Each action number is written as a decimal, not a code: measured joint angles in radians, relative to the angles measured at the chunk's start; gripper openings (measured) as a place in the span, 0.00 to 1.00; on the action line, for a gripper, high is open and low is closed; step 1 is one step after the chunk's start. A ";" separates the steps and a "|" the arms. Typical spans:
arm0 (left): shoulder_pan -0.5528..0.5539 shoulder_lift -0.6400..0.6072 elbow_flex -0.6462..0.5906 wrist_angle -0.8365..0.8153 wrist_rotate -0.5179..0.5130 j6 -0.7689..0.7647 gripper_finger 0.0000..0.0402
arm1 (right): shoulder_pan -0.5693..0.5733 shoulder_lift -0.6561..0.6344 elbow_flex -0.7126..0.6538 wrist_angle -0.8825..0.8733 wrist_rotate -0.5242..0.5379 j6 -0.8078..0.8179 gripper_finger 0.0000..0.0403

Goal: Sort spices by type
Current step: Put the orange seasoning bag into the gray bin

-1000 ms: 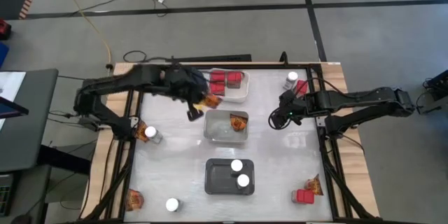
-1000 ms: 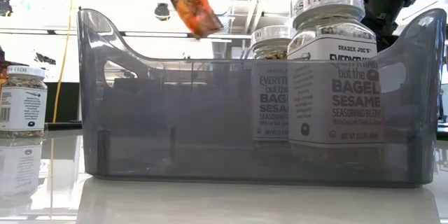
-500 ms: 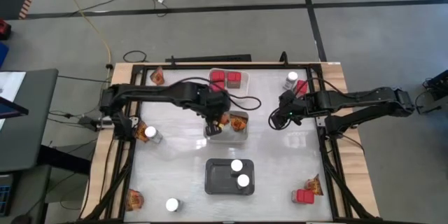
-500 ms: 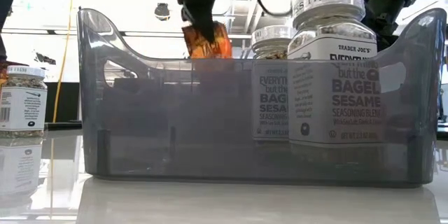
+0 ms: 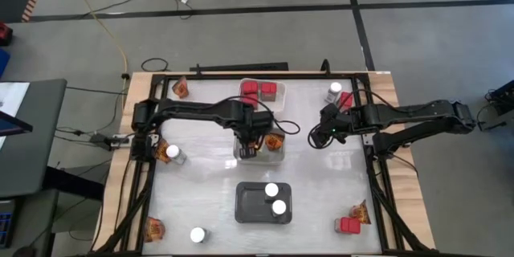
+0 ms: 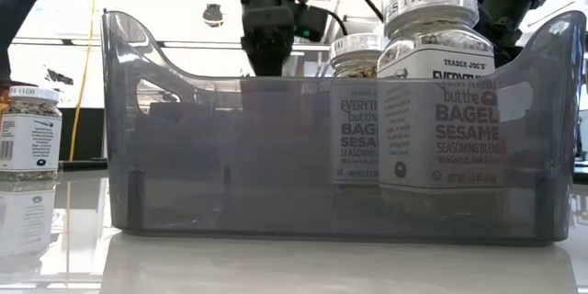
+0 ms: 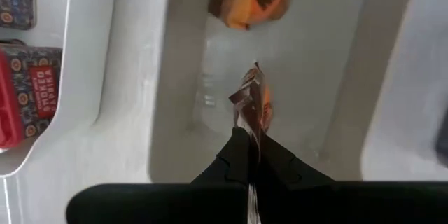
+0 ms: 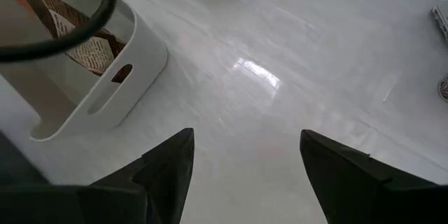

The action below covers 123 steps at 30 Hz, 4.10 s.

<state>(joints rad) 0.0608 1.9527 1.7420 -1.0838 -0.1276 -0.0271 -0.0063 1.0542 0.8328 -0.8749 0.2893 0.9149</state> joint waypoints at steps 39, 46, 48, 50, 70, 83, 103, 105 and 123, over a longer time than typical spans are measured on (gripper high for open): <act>0.037 0.012 -0.061 0.100 -0.017 0.066 0.00 | 0.072 0.000 0.000 0.001 0.000 0.048 0.71; 0.039 0.012 -0.061 0.115 -0.036 0.025 0.00 | 0.071 0.000 0.000 0.002 0.000 0.048 0.71; 0.042 0.012 -0.061 0.115 -0.038 0.005 0.00 | 0.071 0.000 0.000 0.001 0.000 0.048 0.71; 0.045 0.012 -0.061 0.115 -0.039 -0.018 0.00 | 0.071 0.000 0.000 0.001 0.000 0.048 0.71; 0.058 0.011 -0.015 0.107 -0.041 -0.086 0.00 | 0.071 0.000 0.000 0.002 0.001 0.052 0.71; 0.058 0.011 -0.015 0.061 0.012 -0.093 0.00 | 0.071 0.000 0.000 0.002 0.001 0.064 0.71; 0.059 0.012 0.005 0.045 0.018 -0.090 0.27 | 0.071 0.000 0.000 0.002 0.001 0.072 0.71; 0.059 0.011 0.041 0.027 0.018 -0.078 0.27 | 0.071 0.000 0.000 0.002 0.001 0.072 0.71; 0.196 -0.030 0.105 -0.249 -0.070 0.101 0.27 | 0.059 0.000 -0.001 0.004 0.002 0.103 0.71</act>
<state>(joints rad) 0.2572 1.9226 1.8467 -1.3331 -0.1972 0.0744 0.0524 1.0545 0.8322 -0.8711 0.2912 1.0183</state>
